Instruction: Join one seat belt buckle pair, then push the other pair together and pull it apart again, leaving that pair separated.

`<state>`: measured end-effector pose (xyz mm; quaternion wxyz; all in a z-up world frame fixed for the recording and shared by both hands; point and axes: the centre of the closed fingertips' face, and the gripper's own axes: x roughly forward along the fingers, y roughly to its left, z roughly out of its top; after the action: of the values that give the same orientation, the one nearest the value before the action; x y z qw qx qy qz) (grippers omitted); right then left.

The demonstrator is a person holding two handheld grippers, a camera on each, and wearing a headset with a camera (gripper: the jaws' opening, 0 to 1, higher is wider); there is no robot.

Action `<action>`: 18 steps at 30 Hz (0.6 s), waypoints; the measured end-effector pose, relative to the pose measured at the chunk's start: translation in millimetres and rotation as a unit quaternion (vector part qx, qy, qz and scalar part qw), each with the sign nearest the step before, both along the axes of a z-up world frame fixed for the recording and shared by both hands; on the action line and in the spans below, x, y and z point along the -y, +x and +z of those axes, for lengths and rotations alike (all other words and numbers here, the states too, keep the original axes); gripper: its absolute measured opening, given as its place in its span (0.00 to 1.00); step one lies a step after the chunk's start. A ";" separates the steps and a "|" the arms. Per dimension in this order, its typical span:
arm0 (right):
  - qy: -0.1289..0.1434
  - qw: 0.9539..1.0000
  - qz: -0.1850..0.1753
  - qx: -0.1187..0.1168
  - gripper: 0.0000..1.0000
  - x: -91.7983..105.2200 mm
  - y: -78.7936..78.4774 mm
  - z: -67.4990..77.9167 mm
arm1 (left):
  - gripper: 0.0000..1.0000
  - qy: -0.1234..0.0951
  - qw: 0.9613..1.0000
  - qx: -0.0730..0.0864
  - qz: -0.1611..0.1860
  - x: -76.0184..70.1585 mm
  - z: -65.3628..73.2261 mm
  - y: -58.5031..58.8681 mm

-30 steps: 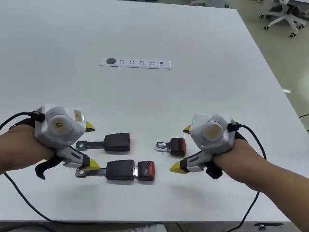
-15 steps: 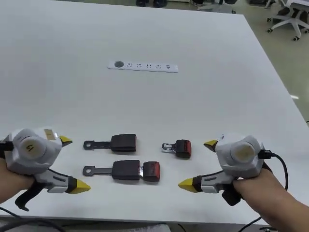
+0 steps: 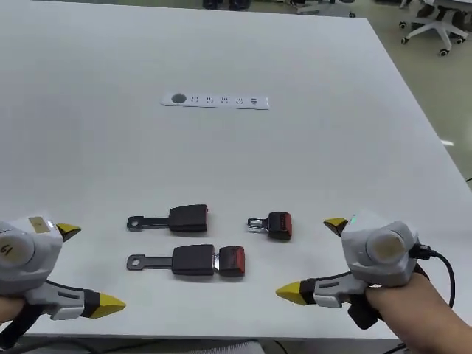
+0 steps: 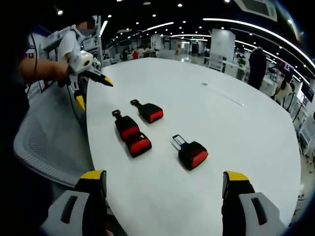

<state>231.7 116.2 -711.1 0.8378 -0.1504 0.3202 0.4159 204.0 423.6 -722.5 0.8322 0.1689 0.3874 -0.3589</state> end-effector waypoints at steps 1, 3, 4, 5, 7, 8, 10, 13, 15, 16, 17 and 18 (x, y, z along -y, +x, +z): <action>0.008 1.000 -0.007 -0.005 1.00 -1.4 0.7 3.0 | 1.00 0.000 1.000 0.002 0.001 1.1 0.0 -0.5; 0.011 1.000 -0.012 -0.004 1.00 -1.3 2.3 4.8 | 1.00 0.000 1.000 0.005 0.003 3.9 0.9 -1.8; 0.010 1.000 -0.014 -0.008 1.00 -1.2 2.7 4.0 | 1.00 0.000 1.000 0.006 0.005 4.8 0.7 -2.3; 0.000 1.000 -0.017 -0.009 1.00 1.5 3.4 2.1 | 1.00 0.001 1.000 0.008 0.006 3.9 1.0 -0.5; -0.007 1.000 -0.020 -0.004 1.00 6.1 7.9 0.6 | 1.00 0.001 1.000 0.011 0.009 1.7 0.2 1.3; -0.003 1.000 -0.025 -0.008 1.00 8.4 10.7 -0.5 | 1.00 0.002 1.000 0.009 0.011 -0.1 -0.6 1.2; 0.007 0.999 -0.031 -0.011 1.00 9.7 12.7 -0.2 | 1.00 0.001 1.000 0.007 0.028 -3.8 -0.4 2.6; 0.004 0.999 -0.029 -0.014 1.00 9.5 11.0 -0.6 | 1.00 -0.001 0.999 0.010 0.033 -6.4 0.8 2.9; 0.000 1.000 -0.024 -0.016 1.00 9.1 9.9 -2.3 | 1.00 0.001 0.999 0.009 0.036 -6.5 0.1 2.1; -0.003 1.000 -0.023 -0.017 1.00 9.6 9.0 -2.3 | 1.00 0.002 0.999 0.009 0.035 -6.3 -0.3 1.7; -0.003 1.000 -0.023 -0.017 1.00 9.6 8.7 -2.2 | 1.00 0.004 0.999 0.009 0.034 -5.7 -0.5 1.0; -0.001 1.000 -0.022 -0.017 1.00 9.2 8.2 -2.7 | 1.00 0.004 0.999 0.009 0.034 -5.1 -0.4 0.9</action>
<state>239.9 107.0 -713.9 0.8408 -0.1369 0.3383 0.3999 204.9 428.7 -722.9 0.8466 0.1623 0.3868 -0.3276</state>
